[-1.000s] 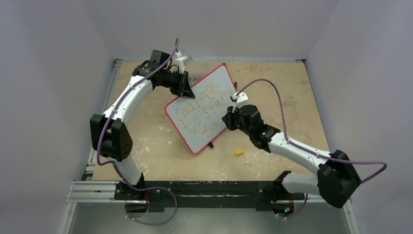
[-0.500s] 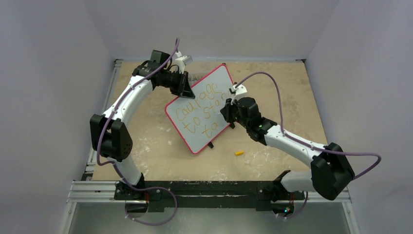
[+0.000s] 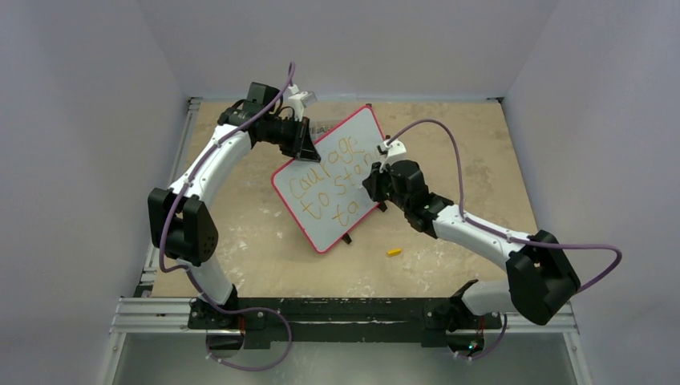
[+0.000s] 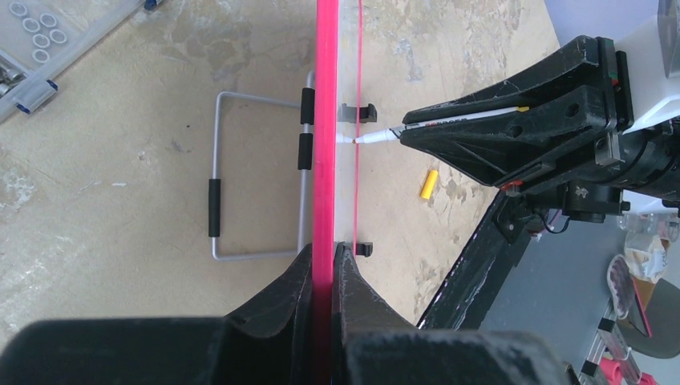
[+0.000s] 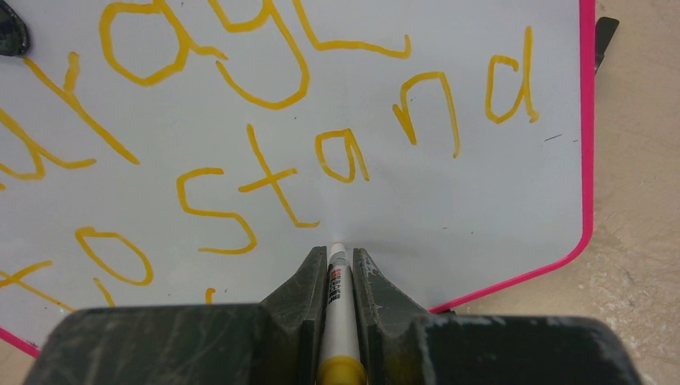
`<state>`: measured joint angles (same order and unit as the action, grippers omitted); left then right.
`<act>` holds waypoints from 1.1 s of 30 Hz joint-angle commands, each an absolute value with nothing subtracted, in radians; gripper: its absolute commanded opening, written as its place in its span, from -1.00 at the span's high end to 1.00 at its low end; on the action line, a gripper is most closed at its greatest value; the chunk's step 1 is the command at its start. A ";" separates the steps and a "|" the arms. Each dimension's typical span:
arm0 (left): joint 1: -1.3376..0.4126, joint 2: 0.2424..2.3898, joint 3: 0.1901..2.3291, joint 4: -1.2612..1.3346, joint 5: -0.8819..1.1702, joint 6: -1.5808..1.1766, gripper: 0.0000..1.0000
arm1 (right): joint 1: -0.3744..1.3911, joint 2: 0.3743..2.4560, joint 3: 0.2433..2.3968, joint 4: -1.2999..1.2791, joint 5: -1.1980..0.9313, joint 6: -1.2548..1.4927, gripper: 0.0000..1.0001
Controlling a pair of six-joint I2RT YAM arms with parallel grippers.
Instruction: Write a sentence on the whiteboard
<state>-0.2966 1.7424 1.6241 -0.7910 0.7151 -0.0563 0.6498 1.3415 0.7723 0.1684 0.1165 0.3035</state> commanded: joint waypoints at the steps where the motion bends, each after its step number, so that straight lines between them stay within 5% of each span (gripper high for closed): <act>1: -0.308 1.732 1.599 -0.852 0.584 0.037 1.00 | 0.647 1.346 0.719 0.222 0.108 0.330 1.00; 15: -0.309 1.738 1.601 -0.851 0.586 0.035 1.00 | 0.647 1.322 0.620 0.239 0.111 0.359 1.00; 33: -0.310 1.735 1.599 -0.853 0.583 0.037 1.00 | 0.625 1.360 0.768 0.188 0.194 0.284 1.00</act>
<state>-0.2958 1.7424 1.6241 -0.7895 0.7136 -0.0563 0.6415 1.3441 0.6922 0.1371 0.1493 0.3176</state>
